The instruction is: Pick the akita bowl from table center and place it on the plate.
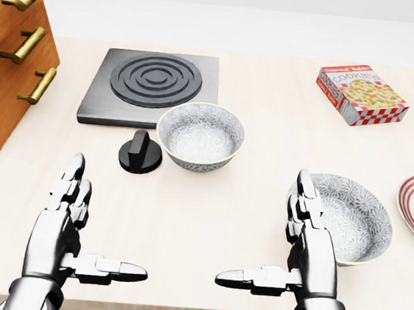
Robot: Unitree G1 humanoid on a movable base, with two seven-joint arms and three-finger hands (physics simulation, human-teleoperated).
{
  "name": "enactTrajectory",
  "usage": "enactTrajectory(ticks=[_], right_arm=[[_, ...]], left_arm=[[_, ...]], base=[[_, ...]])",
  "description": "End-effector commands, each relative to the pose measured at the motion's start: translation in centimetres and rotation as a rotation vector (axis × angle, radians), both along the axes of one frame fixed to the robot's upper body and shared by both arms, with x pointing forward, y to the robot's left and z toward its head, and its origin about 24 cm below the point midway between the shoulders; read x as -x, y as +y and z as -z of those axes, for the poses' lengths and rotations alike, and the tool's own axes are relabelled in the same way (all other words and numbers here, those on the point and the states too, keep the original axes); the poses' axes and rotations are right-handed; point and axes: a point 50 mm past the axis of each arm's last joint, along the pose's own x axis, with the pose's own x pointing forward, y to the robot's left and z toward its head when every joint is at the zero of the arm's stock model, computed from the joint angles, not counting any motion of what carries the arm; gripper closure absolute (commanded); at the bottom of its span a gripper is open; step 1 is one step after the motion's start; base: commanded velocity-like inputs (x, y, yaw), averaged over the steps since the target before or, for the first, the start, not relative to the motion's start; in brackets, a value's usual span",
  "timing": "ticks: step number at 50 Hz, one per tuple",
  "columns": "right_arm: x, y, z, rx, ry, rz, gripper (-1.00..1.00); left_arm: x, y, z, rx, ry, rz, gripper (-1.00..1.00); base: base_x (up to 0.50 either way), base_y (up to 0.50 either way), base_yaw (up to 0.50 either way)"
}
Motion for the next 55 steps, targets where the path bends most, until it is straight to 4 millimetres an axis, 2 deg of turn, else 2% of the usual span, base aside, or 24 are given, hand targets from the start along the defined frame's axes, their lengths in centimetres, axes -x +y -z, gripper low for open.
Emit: enactTrajectory(ticks=[1, 13, 14, 16, 22, 27, 34, 46, 55], right_arm=[[-0.6, -0.1, -0.4, 0.020, 0.000, -0.015, -1.00], [-0.9, 0.0, -1.2, 0.054, -0.020, -0.015, -1.00], [-1.6, -0.1, -2.9, 0.102, -0.064, -0.004, -1.00], [-2.0, -0.1, -4.0, 0.106, -0.110, -0.005, -1.00], [-3.2, -0.2, -6.5, 0.063, -0.203, 0.017, -1.00], [-3.3, 0.1, -6.9, 0.097, -0.215, -0.021, -1.00], [-3.2, 0.3, -6.9, 0.103, -0.216, -0.027, -1.00], [-3.1, 0.7, -6.9, 0.086, -0.218, -0.048, -1.00], [-3.0, 0.7, -7.1, 0.043, -0.228, -0.068, -1.00]], left_arm=[[-0.6, 0.8, 0.5, -0.012, 0.028, 0.015, -1.00], [-1.2, 1.0, 0.1, -0.008, 0.025, 0.017, -1.00], [-2.0, 1.1, -0.7, -0.006, 0.019, 0.025, -1.00], [-2.6, 1.1, -1.2, -0.020, 0.005, 0.031, -1.00], [-4.0, 1.2, -2.8, -0.051, -0.031, 0.040, -1.00], [-4.7, 1.3, -3.7, -0.070, -0.055, 0.044, -1.00], [-4.7, 1.5, -3.9, -0.081, -0.062, 0.036, -1.00], [-4.6, 1.4, -3.8, -0.082, -0.060, 0.042, -1.00], [-4.5, 1.4, -3.7, -0.086, -0.069, 0.044, -1.00]], base=[[0.00, 0.00, 0.00], [0.00, 0.00, 0.00], [0.00, 0.00, 0.00], [0.00, 0.00, 0.00], [0.00, 0.00, 0.00], [0.00, 0.00, 0.00], [0.00, 0.00, 0.00], [-0.36, -0.45, 0.00], [-0.07, -0.50, 0.00]])
